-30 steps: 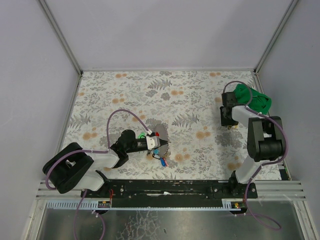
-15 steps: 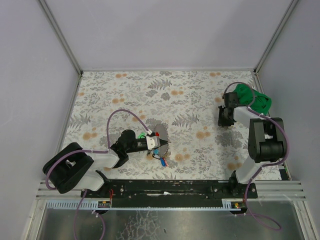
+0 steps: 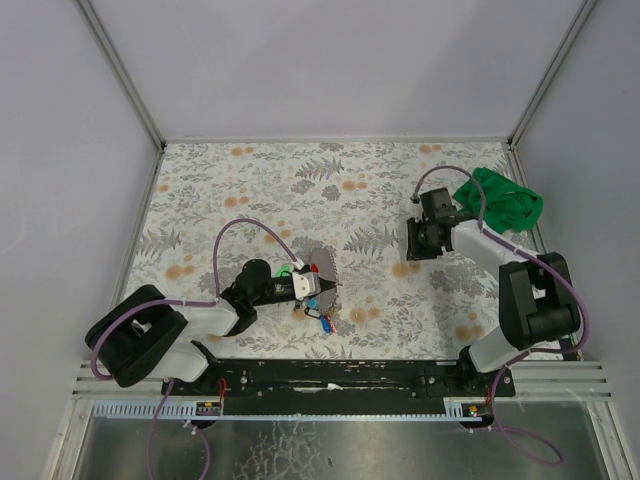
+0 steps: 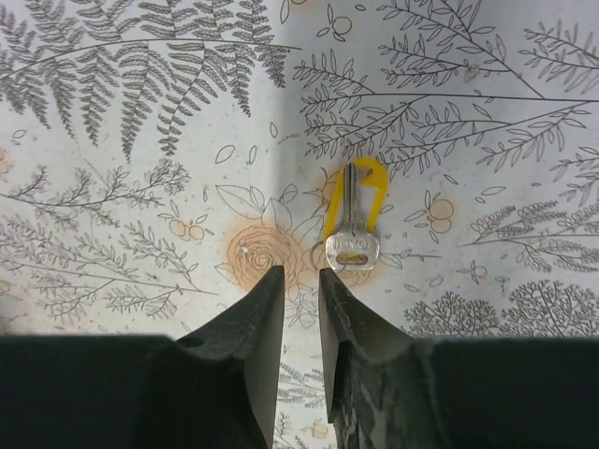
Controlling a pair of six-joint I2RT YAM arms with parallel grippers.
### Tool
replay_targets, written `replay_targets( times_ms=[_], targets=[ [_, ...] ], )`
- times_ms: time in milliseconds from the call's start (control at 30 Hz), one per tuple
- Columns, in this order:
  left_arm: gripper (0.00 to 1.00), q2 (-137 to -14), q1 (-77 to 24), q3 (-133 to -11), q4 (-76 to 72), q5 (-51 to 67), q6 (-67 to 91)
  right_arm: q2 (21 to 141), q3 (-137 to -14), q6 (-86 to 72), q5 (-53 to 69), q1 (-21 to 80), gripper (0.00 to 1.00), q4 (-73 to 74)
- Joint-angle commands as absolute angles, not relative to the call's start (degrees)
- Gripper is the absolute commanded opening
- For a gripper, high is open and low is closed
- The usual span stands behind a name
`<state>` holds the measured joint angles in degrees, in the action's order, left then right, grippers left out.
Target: Put the keys on the keyring
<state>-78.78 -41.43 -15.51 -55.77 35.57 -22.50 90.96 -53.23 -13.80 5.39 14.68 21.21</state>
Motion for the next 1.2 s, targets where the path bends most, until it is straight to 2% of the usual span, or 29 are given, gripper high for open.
replay_targets(
  times_ms=[0,233,567,867,1167],
  targets=[
    [0.00,-78.3,-41.6,-16.3,-58.4,35.6,-22.5,86.1,-54.4,-13.6,5.4,15.3,0.30,23.5],
    [0.00,-78.1,-41.6,-16.3,-58.4,35.5,-22.4,82.6,-48.7,-19.4,2.7,15.3,0.37,18.6],
    [0.00,-78.1,-41.6,-16.2,-58.4,35.7,-22.3,74.4,-36.0,-39.1,-4.1,15.3,0.44,4.4],
    [0.00,-78.3,-41.6,-16.3,-58.6,35.8,-22.1,75.2,-32.7,-48.2,-9.9,15.5,0.43,0.1],
    [0.00,-78.4,-41.6,-16.4,-58.5,35.9,-22.0,79.9,-33.1,-49.4,-9.3,15.8,0.38,-3.3]
  ],
)
